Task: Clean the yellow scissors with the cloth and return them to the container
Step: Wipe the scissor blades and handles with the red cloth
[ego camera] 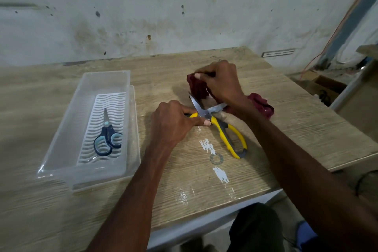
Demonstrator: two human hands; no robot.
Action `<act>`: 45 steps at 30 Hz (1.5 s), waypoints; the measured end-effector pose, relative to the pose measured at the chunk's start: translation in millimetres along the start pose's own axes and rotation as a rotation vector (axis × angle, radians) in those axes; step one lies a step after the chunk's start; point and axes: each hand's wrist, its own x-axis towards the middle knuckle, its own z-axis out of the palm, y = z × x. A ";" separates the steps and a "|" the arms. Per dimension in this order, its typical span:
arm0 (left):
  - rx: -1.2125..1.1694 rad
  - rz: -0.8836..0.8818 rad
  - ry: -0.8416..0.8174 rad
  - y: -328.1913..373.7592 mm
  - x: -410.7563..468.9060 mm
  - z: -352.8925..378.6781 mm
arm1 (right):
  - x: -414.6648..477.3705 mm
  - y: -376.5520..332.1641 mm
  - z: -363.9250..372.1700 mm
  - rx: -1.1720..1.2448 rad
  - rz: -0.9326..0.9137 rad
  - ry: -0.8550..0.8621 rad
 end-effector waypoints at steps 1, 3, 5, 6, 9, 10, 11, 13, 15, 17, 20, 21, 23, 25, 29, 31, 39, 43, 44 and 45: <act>0.000 0.007 0.005 0.0 -0.4 0.0 | -1.8 0.3 -5.1 0.011 -0.004 -0.037; -0.005 0.010 0.013 0.7 -0.7 -0.9 | -11.4 -2.6 -5.5 0.004 -0.025 -0.191; 0.033 0.005 -0.011 2.3 -0.9 -1.5 | -20.9 -8.0 5.2 -0.039 -0.076 -0.215; 0.052 0.004 -0.020 3.1 -1.0 -1.7 | -21.2 -9.6 11.9 -0.045 -0.099 -0.182; 0.054 0.020 -0.012 4.4 -1.9 -3.0 | -7.5 -14.0 26.5 -0.003 -0.049 -0.136; 0.045 0.023 -0.005 4.0 -2.5 -2.8 | -3.0 -13.8 29.0 0.007 -0.014 -0.137; 0.039 0.025 -0.002 3.7 -2.7 -2.4 | -0.9 -12.8 29.1 0.005 0.014 -0.135; 0.032 0.012 0.006 3.3 -2.3 -1.9 | -4.1 -8.9 23.7 -0.026 0.051 -0.147; 0.029 -0.004 0.006 3.8 -1.2 -1.9 | -11.7 -3.2 13.3 -0.058 0.061 -0.134; 0.026 -0.004 0.002 4.3 -0.8 -1.0 | -15.6 0.0 5.7 -0.079 0.058 -0.055; 0.025 0.019 0.006 4.1 -0.9 1.0 | -8.3 1.7 13.0 -0.146 0.059 -0.007; 0.025 0.024 0.009 3.1 -0.8 1.8 | -3.8 4.6 18.0 -0.176 0.079 -0.009; 0.013 0.034 0.021 0.3 0.3 3.4 | 5.5 14.8 21.8 -0.229 0.131 0.036; -0.006 0.036 0.028 -2.1 1.3 5.0 | 12.7 23.1 12.8 -0.218 0.203 0.086; 0.012 0.010 0.012 -1.0 3.8 4.0 | 5.9 9.3 -3.8 -0.174 0.172 -0.195; 0.025 0.012 0.005 -1.2 3.8 4.1 | -5.9 -2.4 1.2 -0.123 0.131 -0.285; 0.020 0.020 -0.016 0.1 3.6 1.2 | -29.8 -8.2 -16.0 -0.139 -0.038 -0.330; 0.017 0.023 -0.016 2.0 3.1 0.3 | -25.8 1.6 -17.1 0.098 0.101 -0.336; 0.032 0.026 -0.021 2.6 2.7 0.6 | -24.8 6.5 -14.8 0.199 0.144 -0.347; 0.038 0.030 -0.024 2.9 2.8 0.6 | -23.8 10.9 -12.6 0.282 0.176 -0.355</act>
